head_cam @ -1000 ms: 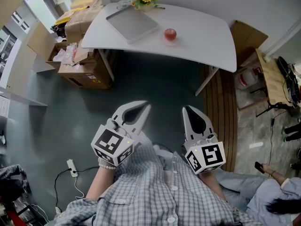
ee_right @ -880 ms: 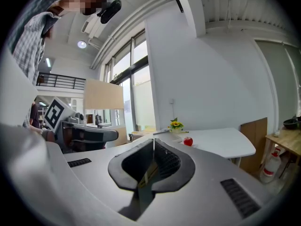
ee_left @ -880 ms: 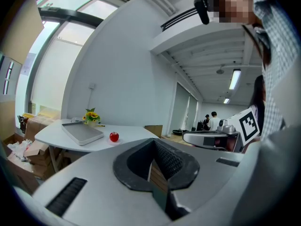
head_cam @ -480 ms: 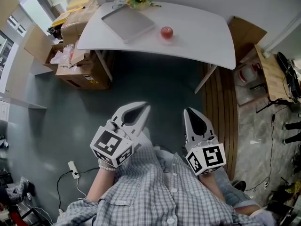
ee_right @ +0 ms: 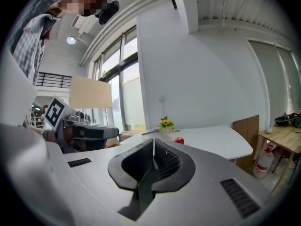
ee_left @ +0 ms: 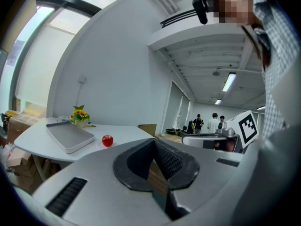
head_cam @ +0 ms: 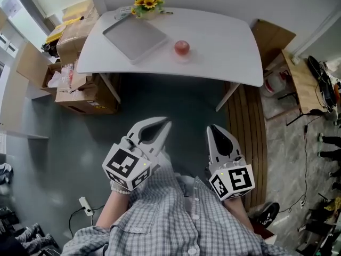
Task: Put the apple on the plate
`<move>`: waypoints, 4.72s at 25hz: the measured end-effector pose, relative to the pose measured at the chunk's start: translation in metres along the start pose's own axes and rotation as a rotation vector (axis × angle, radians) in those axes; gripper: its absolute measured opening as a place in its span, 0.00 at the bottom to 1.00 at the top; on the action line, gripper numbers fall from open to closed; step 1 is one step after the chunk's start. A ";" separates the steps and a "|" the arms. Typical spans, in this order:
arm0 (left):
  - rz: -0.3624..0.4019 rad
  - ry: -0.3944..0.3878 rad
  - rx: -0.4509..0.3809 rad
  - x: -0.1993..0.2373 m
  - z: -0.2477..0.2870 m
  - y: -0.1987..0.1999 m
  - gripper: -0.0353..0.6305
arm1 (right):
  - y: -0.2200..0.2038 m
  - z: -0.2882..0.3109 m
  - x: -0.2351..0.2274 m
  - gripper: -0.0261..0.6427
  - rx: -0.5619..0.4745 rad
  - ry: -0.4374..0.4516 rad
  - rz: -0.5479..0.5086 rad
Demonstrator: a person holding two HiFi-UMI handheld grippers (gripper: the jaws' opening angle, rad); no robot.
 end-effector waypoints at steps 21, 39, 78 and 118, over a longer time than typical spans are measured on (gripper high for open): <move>0.025 -0.081 -0.022 0.158 0.020 0.056 0.07 | 0.034 0.126 0.030 0.08 -0.040 -0.158 -0.008; -0.035 0.053 -0.019 0.227 0.019 0.053 0.07 | 0.033 0.200 0.007 0.08 0.031 -0.123 -0.039; -0.181 0.457 0.058 0.354 0.163 0.067 0.07 | 0.015 0.422 -0.135 0.08 0.327 0.217 -0.087; -0.587 0.223 0.501 0.425 0.207 -0.101 0.20 | -0.121 0.484 -0.126 0.17 0.862 0.152 -0.015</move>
Point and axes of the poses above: the fingertips, and each gripper's own axes: z forward along the fingers, x to its left, y out of its top, the point moved 4 cm from there along -z, backward along the fingers, and after that the axes turned 15 degrees about -y, right-handed, at the moved point
